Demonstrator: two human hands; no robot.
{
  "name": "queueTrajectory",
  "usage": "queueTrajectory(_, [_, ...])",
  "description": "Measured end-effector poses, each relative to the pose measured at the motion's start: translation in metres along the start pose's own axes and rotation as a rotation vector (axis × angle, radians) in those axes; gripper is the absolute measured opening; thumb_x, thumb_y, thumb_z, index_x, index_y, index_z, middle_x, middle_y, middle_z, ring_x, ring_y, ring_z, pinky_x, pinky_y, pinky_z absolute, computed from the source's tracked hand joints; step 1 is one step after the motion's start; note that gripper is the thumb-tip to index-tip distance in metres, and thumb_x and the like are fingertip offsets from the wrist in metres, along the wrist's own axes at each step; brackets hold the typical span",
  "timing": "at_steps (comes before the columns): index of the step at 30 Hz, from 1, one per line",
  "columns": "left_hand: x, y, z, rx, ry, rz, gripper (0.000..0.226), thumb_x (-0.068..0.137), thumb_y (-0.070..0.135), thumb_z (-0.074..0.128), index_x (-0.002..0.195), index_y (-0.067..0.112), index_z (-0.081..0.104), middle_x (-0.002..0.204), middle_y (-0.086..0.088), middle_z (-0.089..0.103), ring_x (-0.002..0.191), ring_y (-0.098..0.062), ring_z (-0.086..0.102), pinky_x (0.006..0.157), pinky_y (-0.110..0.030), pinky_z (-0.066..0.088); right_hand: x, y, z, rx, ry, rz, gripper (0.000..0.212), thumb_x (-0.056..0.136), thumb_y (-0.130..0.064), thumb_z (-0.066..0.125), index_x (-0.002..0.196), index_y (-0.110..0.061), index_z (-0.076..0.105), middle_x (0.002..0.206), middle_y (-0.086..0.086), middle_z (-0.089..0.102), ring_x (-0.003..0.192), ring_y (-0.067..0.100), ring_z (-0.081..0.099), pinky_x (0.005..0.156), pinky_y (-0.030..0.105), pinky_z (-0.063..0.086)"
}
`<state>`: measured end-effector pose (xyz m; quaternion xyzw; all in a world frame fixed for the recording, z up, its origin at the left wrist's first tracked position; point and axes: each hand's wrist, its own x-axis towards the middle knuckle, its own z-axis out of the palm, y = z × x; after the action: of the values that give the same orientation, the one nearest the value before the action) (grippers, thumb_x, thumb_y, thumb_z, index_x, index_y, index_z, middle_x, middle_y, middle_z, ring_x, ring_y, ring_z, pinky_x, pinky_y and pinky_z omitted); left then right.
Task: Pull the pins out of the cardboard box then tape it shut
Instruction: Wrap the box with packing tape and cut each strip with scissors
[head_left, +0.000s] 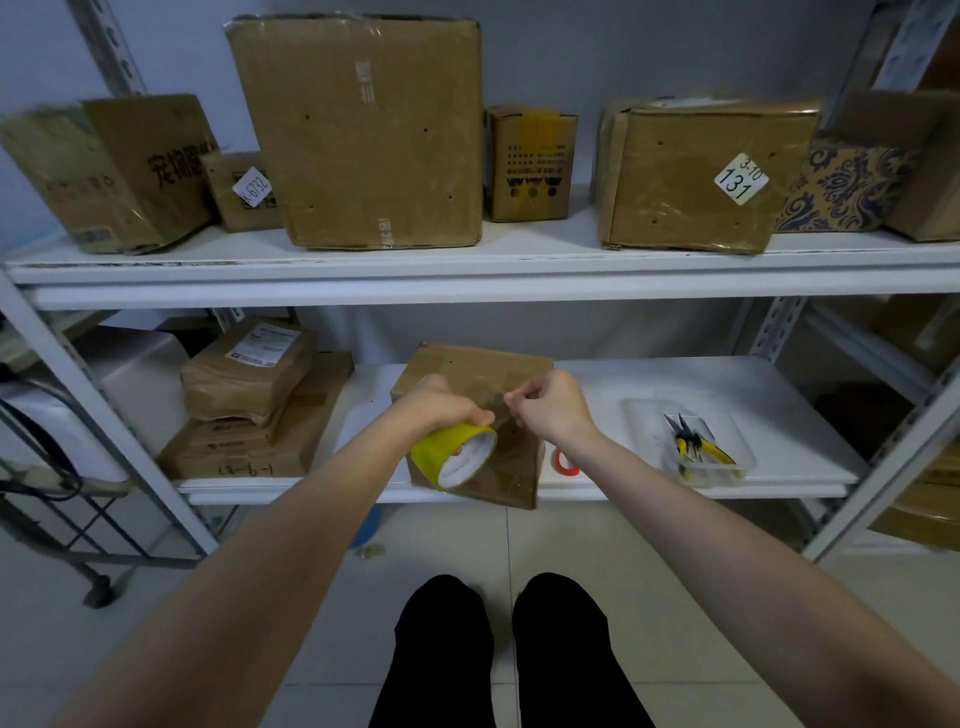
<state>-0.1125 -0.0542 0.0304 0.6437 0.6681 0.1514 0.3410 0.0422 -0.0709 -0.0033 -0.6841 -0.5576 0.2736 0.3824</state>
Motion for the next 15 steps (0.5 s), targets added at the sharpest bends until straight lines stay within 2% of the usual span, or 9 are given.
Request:
queueTrajectory(2, [0.000,0.004,-0.005,0.071,0.015,-0.011,0.053,0.068,0.042,0.080,0.105,0.011,0.057,0.106,-0.003,0.055,0.099,-0.023,0.058,0.083,-0.032,0.049,0.000,-0.001,0.000,0.006,0.043,0.007,0.026,0.087,-0.026,0.065,0.063,-0.016,0.066,0.068,0.008,0.070,0.077,0.025,0.067,0.073,0.034,0.055])
queueTrajectory(5, [0.003,0.006,-0.011,0.114,0.031,0.004,0.040,0.071,0.041,0.077,0.094,0.015,0.058,0.102,-0.004,0.058,0.091,-0.022,0.057,0.077,-0.028,0.047,0.004,0.001,-0.003,0.027,0.083,0.024,0.027,0.087,-0.024,0.065,0.065,-0.009,0.068,0.071,0.011,0.070,0.077,0.025,0.067,0.071,0.031,0.053])
queueTrajectory(8, [0.007,0.011,-0.013,0.140,-0.016,0.026,0.044,0.077,0.040,0.073,0.105,0.009,0.060,0.107,-0.004,0.056,0.099,-0.024,0.056,0.077,-0.029,0.045,0.007,0.005,-0.006,0.062,0.122,0.041,0.027,0.086,-0.024,0.065,0.060,-0.015,0.063,0.071,0.007,0.070,0.078,0.024,0.068,0.074,0.034,0.055])
queueTrajectory(9, [0.007,0.013,-0.014,0.135,-0.043,0.038,0.042,0.080,0.039,0.071,0.106,0.007,0.062,0.104,-0.005,0.056,0.096,-0.024,0.056,0.075,-0.029,0.044,0.009,0.007,-0.007,0.080,0.134,0.047,0.027,0.086,-0.024,0.066,0.060,-0.016,0.062,0.071,0.005,0.070,0.078,0.024,0.068,0.075,0.034,0.055])
queueTrajectory(11, [0.008,0.017,-0.019,0.155,-0.068,0.059,0.031,0.082,0.036,0.070,0.097,0.009,0.066,0.095,-0.006,0.057,0.087,-0.023,0.054,0.071,-0.028,0.043,0.010,0.007,-0.007,0.101,0.151,0.056,0.028,0.085,-0.024,0.066,0.058,-0.018,0.061,0.072,0.003,0.070,0.079,0.023,0.068,0.076,0.035,0.055])
queueTrajectory(13, [0.011,0.020,-0.022,0.271,-0.011,0.069,0.031,0.078,0.037,0.071,0.093,0.010,0.069,0.092,-0.006,0.062,0.085,-0.023,0.058,0.070,-0.028,0.045,0.011,0.006,-0.004,0.108,0.155,0.050,0.027,0.086,-0.023,0.067,0.059,-0.018,0.061,0.073,0.004,0.071,0.078,0.022,0.068,0.074,0.033,0.056])
queueTrajectory(15, [0.011,0.026,-0.024,0.446,0.153,0.109,0.031,0.075,0.037,0.069,0.096,0.014,0.067,0.095,-0.005,0.064,0.093,-0.026,0.062,0.071,-0.029,0.045,0.010,0.004,0.001,0.125,0.155,0.047,0.026,0.088,-0.022,0.066,0.063,-0.017,0.062,0.075,0.006,0.070,0.078,0.022,0.069,0.071,0.030,0.054])
